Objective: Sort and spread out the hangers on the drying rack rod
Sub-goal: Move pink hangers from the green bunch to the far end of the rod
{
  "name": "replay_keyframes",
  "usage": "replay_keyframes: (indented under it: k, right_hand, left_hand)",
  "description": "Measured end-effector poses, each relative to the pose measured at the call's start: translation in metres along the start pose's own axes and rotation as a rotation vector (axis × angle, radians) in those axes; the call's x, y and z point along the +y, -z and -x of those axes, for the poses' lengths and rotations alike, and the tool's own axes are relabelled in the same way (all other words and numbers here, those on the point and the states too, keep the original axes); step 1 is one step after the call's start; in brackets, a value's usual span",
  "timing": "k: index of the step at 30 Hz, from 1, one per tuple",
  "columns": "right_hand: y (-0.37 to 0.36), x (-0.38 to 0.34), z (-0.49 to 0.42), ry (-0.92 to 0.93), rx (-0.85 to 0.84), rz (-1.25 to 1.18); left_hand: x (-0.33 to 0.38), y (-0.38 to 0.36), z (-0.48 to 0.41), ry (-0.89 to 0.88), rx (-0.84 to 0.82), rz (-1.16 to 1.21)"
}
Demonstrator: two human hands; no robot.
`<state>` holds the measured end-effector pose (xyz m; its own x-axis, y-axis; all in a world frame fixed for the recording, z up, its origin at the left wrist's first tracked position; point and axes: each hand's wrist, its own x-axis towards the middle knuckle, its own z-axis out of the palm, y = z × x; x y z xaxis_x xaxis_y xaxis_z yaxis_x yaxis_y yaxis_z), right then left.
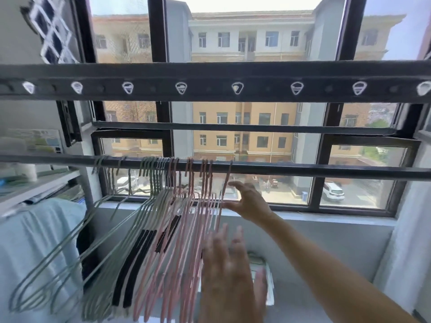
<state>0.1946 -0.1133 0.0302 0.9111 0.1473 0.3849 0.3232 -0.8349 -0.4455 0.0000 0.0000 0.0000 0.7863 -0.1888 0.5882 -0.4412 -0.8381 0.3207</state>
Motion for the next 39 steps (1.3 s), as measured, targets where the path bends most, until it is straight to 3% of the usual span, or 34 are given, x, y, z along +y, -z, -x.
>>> replay_keyframes:
  k: [4,8,13,20,23,28,31,34,39]
  right_hand:
    - [0.001,0.000,-0.013,0.030,-0.135,-0.042]
    - [-0.005,0.006,-0.021,0.095,-0.162,-0.113]
    - [0.006,0.007,-0.027,0.111,-0.031,-0.087]
    - [0.051,0.046,-0.030,-0.122,0.206,0.077]
    - [0.069,0.078,-0.011,-0.077,0.275,0.204]
    - [0.088,0.156,0.075,-0.094,0.027,0.290]
    - [0.108,0.194,0.112,-0.203,-0.079,0.156]
    - [0.145,0.220,0.140,-0.167,0.086,0.089]
    - [0.204,0.260,0.203,-0.067,0.272,0.233]
  left_hand:
    - [0.005,-0.005,-0.045,0.338,-0.083,-0.079]
    - [-0.003,-0.012,-0.063,0.400,-0.106,-0.089]
    - [-0.008,-0.014,-0.080,0.414,-0.137,-0.162]
    - [0.021,-0.014,-0.128,0.300,-0.079,-0.114]
    - [0.039,-0.033,-0.135,0.252,-0.086,-0.062]
    - [0.038,-0.095,-0.104,0.198,-0.187,0.110]
    - [0.050,-0.124,-0.103,0.139,-0.255,0.153]
    - [0.078,-0.142,-0.120,0.015,-0.190,0.176]
    - [0.134,-0.188,-0.138,-0.299,-0.059,0.366]
